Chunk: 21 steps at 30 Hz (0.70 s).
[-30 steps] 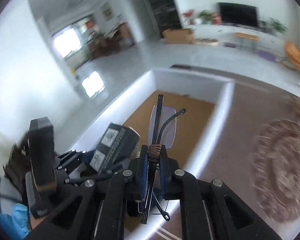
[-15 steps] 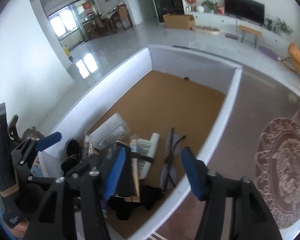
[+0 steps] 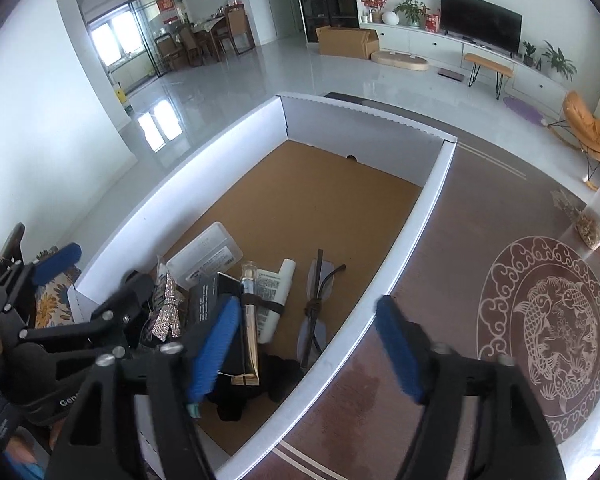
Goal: Organize objects
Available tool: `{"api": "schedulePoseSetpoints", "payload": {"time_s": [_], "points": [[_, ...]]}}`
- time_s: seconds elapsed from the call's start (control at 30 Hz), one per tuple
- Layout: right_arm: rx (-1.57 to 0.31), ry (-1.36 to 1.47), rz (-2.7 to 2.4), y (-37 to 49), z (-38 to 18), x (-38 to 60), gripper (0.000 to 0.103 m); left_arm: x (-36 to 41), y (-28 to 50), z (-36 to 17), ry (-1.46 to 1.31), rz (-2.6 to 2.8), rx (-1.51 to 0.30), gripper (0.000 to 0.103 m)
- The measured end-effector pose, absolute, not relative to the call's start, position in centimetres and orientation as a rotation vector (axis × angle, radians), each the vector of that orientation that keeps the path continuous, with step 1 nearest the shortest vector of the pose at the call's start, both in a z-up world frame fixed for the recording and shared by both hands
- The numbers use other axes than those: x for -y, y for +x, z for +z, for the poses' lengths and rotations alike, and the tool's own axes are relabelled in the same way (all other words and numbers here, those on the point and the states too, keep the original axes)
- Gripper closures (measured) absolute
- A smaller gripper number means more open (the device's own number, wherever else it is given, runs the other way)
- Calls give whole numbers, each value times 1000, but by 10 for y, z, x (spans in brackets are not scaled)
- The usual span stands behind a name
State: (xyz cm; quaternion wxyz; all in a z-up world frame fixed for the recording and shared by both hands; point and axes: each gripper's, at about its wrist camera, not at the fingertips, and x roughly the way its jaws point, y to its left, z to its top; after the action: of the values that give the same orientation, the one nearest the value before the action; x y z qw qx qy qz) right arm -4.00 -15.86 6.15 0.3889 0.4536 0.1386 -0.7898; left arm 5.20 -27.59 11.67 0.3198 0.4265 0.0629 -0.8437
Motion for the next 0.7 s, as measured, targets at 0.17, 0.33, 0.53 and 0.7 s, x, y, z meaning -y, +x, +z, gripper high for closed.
{"api": "schedulePoseSetpoints", "payload": {"time_s": [0.17,0.33,0.53,0.7], "points": [[-372,1166,-2002,-35,57,165,20,287,53,109,1160,-2186,-211,8],[-399,1168,-2001,-31,53,171,20,291,58,110,1147,-2229,-246,8],[-387,1162,-1993,-28,51,172,20,295,59,113,1129,-2277,-312,8],[-372,1154,-1991,-28,53,169,20,288,66,117,1064,-2282,-283,8]]}}
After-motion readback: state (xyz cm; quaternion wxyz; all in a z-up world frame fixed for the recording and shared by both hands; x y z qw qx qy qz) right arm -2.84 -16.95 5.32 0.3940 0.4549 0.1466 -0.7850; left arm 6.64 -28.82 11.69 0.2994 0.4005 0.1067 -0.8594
